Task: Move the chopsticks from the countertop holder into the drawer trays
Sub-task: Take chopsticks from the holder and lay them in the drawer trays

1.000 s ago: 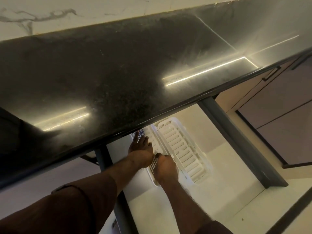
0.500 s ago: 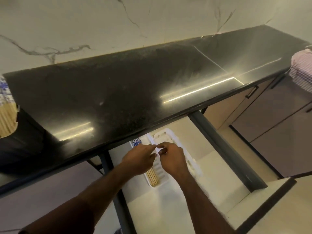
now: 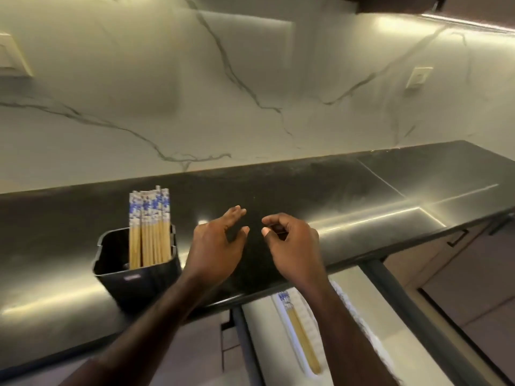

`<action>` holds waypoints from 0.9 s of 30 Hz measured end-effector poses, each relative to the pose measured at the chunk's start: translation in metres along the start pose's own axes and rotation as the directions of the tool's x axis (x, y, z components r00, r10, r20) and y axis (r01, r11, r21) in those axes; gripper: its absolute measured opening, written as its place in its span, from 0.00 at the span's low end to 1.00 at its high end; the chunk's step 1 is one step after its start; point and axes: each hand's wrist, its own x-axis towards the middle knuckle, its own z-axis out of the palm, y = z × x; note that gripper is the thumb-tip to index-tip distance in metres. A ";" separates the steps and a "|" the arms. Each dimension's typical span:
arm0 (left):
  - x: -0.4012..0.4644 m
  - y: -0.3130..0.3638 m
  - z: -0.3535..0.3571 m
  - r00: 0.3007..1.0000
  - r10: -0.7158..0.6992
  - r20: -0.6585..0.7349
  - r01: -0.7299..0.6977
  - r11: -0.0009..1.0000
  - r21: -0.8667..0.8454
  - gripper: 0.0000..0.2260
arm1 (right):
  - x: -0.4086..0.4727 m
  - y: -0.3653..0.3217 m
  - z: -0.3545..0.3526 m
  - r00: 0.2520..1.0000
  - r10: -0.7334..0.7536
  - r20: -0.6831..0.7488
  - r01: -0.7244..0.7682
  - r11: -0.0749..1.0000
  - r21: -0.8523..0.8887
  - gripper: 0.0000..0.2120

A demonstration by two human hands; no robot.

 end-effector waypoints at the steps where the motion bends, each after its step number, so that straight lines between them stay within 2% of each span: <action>1: 0.001 -0.014 -0.016 1.000 -0.015 -0.019 0.015 1.000 -0.013 0.19 | 0.002 -0.013 0.015 1.000 -0.011 0.009 0.011 1.000 0.007 0.06; 7: 0.015 -0.105 -0.095 0.988 -0.112 -0.109 0.110 0.994 -0.016 0.17 | 0.013 -0.078 0.124 0.996 -0.028 0.082 0.025 0.999 0.034 0.06; 11: 0.028 -0.153 -0.123 0.977 -0.165 -0.137 0.165 0.986 -0.008 0.19 | 0.016 -0.101 0.189 0.979 0.028 0.202 -0.026 1.000 -0.009 0.10; 14: 0.040 -0.180 -0.130 0.964 -0.210 -0.164 0.203 0.977 -0.063 0.21 | 0.019 -0.107 0.222 0.963 0.080 0.259 -0.074 0.997 -0.034 0.11; 19: 0.049 -0.208 -0.127 0.940 -0.323 -0.109 0.295 0.932 -0.211 0.25 | 0.022 -0.104 0.251 0.943 0.168 0.286 -0.135 0.982 -0.131 0.15; 24: 0.053 -0.218 -0.123 0.953 -0.301 -0.007 0.283 0.903 -0.325 0.25 | 0.025 -0.104 0.263 0.941 0.201 0.274 -0.147 0.967 -0.206 0.18; 27: 0.054 -0.218 -0.124 0.956 -0.293 0.011 0.278 0.894 -0.351 0.22 | 0.023 -0.104 0.267 0.948 0.190 0.256 -0.132 0.964 -0.229 0.18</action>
